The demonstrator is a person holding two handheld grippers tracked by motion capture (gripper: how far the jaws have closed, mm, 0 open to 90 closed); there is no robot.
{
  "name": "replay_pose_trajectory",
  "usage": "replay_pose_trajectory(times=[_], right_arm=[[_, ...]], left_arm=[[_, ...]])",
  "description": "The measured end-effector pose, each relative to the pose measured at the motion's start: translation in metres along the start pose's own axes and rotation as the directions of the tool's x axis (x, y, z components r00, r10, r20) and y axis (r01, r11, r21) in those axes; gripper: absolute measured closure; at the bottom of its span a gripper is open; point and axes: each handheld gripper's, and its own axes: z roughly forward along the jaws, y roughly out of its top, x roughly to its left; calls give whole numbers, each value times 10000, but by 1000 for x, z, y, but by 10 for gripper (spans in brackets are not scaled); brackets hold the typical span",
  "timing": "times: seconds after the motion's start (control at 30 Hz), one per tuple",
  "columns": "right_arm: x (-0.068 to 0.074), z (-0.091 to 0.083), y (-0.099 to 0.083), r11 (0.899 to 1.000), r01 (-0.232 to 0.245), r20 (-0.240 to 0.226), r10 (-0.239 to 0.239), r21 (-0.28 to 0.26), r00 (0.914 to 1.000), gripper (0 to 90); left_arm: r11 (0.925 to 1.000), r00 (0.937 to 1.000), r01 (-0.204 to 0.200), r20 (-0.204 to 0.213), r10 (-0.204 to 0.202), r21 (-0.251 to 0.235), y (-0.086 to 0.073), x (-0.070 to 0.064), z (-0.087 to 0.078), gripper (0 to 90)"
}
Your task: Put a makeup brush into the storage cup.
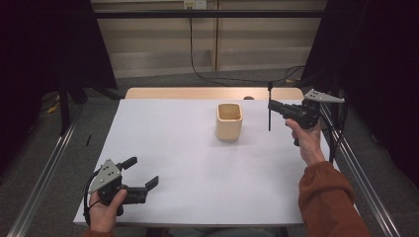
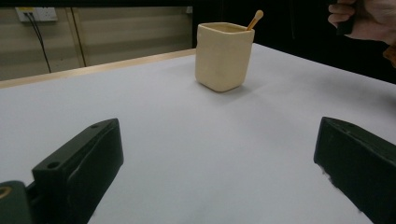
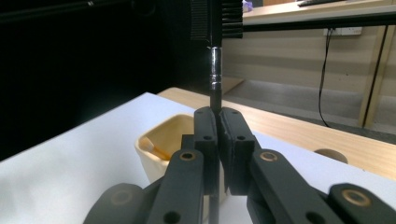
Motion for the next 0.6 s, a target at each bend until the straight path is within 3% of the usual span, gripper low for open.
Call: replay_pose_trajectory(times=[0.2, 0.6], right_arm=[[5, 0, 9, 9994, -1, -320, -10, -358, 9995, 867], [13, 8, 32, 9982, 274, -403, -296, -530, 9987, 867]], left_arm=[[10000, 10000, -21, -65, 21, -77, 0, -1, 0, 15], [10000, 10000, -81, 9, 81, -19, 0, -1, 0, 15]])
